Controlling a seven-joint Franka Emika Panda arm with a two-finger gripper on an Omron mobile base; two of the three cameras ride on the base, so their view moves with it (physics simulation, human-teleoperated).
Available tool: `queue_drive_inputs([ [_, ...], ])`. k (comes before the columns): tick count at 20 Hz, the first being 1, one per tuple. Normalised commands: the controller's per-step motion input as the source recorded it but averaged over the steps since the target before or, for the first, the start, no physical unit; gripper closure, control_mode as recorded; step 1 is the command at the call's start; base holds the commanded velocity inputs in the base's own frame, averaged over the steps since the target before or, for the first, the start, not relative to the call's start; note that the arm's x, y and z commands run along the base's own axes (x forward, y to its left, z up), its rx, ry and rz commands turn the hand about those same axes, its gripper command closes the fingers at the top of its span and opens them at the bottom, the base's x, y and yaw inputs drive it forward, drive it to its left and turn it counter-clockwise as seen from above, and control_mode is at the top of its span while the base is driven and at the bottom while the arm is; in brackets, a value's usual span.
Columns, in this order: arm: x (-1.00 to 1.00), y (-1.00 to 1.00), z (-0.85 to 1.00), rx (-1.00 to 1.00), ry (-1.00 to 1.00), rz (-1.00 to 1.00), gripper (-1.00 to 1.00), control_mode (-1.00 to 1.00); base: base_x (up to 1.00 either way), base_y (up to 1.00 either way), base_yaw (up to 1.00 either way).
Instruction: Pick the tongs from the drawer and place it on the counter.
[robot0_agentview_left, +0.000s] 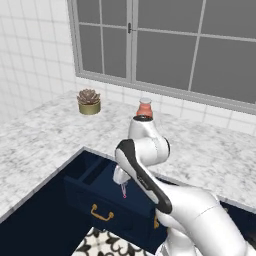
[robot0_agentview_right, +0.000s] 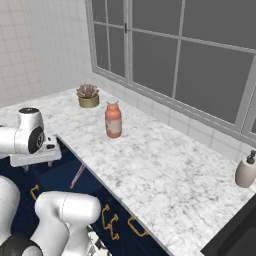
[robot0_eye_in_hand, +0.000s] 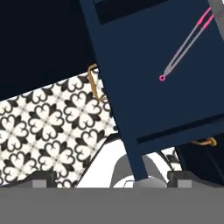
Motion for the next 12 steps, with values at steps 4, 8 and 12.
queue_drive_inputs([
  [4, 0.45, 0.76, -0.55, -0.20, 0.38, 0.07, -1.00, -1.00, 0.00, 0.00, 0.00],
  [8, 0.34, 0.54, -0.87, -0.18, 0.10, 0.10, -1.00, -1.00, 0.00, 0.00, 0.00],
  [12, 0.46, 0.18, -0.76, -0.11, 0.01, 0.07, -1.00, -1.00, 0.00, 0.00, 0.00],
])
